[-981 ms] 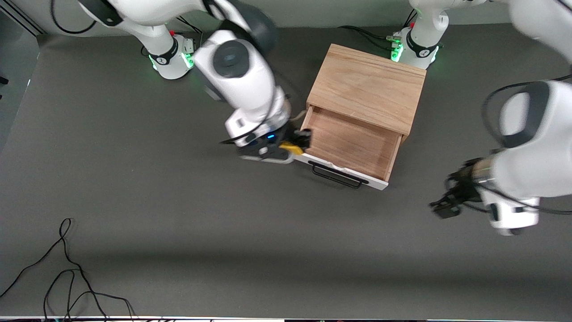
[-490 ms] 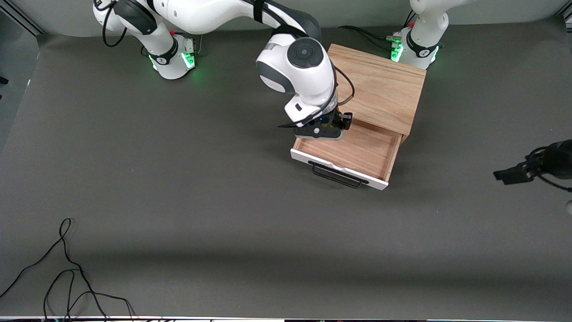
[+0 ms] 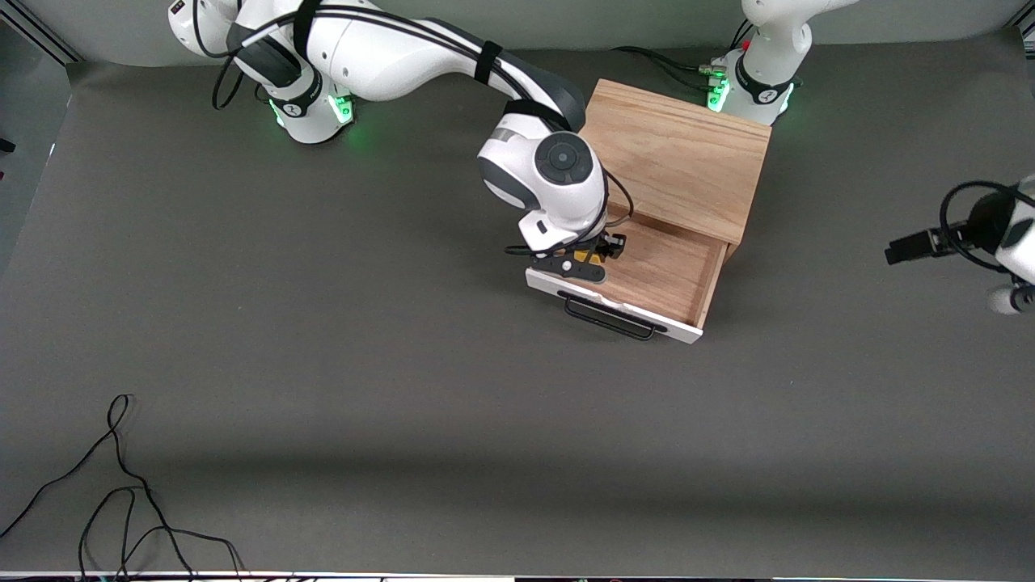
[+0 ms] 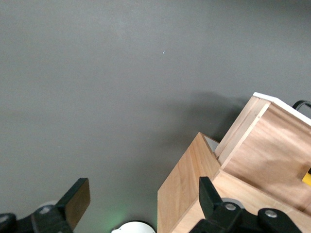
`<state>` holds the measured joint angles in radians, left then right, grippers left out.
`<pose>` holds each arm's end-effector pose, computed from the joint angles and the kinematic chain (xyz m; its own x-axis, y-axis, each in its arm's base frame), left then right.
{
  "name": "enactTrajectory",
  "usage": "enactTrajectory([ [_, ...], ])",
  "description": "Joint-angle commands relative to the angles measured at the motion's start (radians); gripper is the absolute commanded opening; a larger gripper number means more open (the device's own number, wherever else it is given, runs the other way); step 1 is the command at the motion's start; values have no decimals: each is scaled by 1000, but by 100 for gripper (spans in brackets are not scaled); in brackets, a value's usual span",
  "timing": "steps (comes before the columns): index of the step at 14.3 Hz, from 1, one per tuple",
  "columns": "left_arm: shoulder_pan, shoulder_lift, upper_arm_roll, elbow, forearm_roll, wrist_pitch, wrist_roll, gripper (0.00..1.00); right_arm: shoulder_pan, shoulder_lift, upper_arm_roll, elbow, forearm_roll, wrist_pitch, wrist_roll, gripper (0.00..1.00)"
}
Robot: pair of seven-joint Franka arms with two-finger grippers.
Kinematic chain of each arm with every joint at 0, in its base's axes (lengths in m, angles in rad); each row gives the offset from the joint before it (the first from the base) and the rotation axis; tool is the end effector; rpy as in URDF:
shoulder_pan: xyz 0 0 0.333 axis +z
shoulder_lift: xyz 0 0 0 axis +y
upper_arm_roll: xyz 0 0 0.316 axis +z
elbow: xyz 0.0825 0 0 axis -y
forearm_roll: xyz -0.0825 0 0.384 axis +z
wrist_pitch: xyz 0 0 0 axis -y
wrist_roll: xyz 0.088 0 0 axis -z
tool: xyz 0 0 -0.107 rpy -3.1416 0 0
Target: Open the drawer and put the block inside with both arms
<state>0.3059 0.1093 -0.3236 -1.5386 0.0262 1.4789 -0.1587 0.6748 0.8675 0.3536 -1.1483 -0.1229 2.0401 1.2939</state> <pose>0.5732 0.0022 0.5735 0.9769 0.1393 -0.1619 0.1384 -0.9902 -0.0172 0.4713 0.6071 0.3027 0.9370 -0.3242 -0.1301 -0.3382 -0.9352 -0.1051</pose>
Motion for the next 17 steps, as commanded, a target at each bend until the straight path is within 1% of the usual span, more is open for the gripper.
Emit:
enactTrajectory([
  [1, -4, -89, 8, -107, 18, 46, 66, 100, 14, 25, 1, 27, -15, 2, 53, 47],
  [2, -5, -112, 6, -133, 30, 81, 89, 100, 14, 25, 1, 28, -15, 2, 56, 75],
  [3, -5, -114, 6, -139, 31, 98, 99, 100, 16, 24, 1, 30, -18, 2, 57, 99],
  [4, -5, -120, 6, -152, 32, 103, 105, 100, 17, 24, 1, 32, -20, 2, 57, 100],
  [7, -5, -180, 6, -241, 28, 185, 123, 100, 19, 12, 1, 36, -20, 2, 56, 100],
  [11, 1, -158, 9, -199, 20, 181, 125, 100, 17, -13, 5, 56, -15, -4, 56, 100],
  [12, 2, -151, 11, -181, 18, 179, 126, 100, 17, -27, 7, 70, -14, -12, 76, 100],
  [14, -7, -129, 14, -147, 18, 173, 125, 100, 2, -85, 5, 70, -9, -18, 100, 100],
  [15, -46, -129, 52, -143, 18, 173, 125, 100, -20, -114, 7, 70, -9, -46, 100, 100],
  [17, -250, -131, 254, -143, 18, 170, 126, 100, -70, -183, 7, 62, -9, -99, 93, 100],
])
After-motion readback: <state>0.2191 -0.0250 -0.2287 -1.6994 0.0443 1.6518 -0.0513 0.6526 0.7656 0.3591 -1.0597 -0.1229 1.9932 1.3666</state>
